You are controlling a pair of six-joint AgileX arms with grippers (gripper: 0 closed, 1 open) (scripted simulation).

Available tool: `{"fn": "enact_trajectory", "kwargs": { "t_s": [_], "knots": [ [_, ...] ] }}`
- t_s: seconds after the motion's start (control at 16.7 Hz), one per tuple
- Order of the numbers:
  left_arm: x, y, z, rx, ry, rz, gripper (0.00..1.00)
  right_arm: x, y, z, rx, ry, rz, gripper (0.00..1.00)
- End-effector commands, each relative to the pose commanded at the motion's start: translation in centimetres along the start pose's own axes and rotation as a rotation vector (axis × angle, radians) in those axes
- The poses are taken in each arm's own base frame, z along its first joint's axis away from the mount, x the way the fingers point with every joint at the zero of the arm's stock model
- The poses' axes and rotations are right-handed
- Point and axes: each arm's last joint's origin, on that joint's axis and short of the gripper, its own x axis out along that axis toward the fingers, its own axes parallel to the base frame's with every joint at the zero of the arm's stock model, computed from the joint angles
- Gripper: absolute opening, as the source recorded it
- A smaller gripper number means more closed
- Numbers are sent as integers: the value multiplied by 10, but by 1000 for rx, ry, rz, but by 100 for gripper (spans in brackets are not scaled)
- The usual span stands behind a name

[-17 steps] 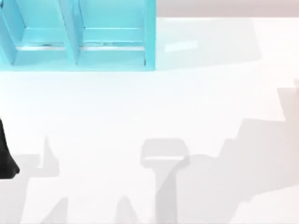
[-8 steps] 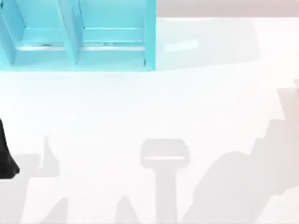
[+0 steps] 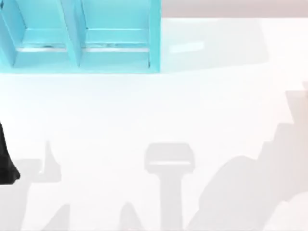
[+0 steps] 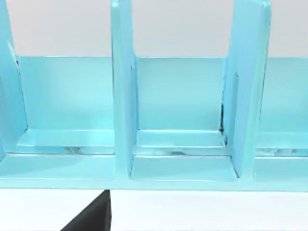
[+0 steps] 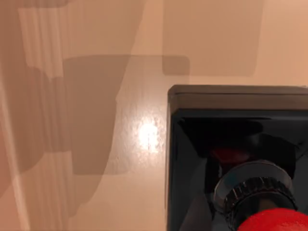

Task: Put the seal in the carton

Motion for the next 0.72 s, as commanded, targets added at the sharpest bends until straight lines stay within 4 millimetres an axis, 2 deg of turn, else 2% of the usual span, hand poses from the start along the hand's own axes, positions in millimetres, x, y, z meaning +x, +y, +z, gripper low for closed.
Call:
{"fn": "enact_trajectory", "kwargs": {
  "t_s": [0.36, 0.72],
  "knots": [
    [0, 0, 0, 0, 0, 0, 100, 0, 0, 0, 0, 0, 0, 98],
    [0, 0, 0, 0, 0, 0, 100, 0, 0, 0, 0, 0, 0, 100]
  ]
}}
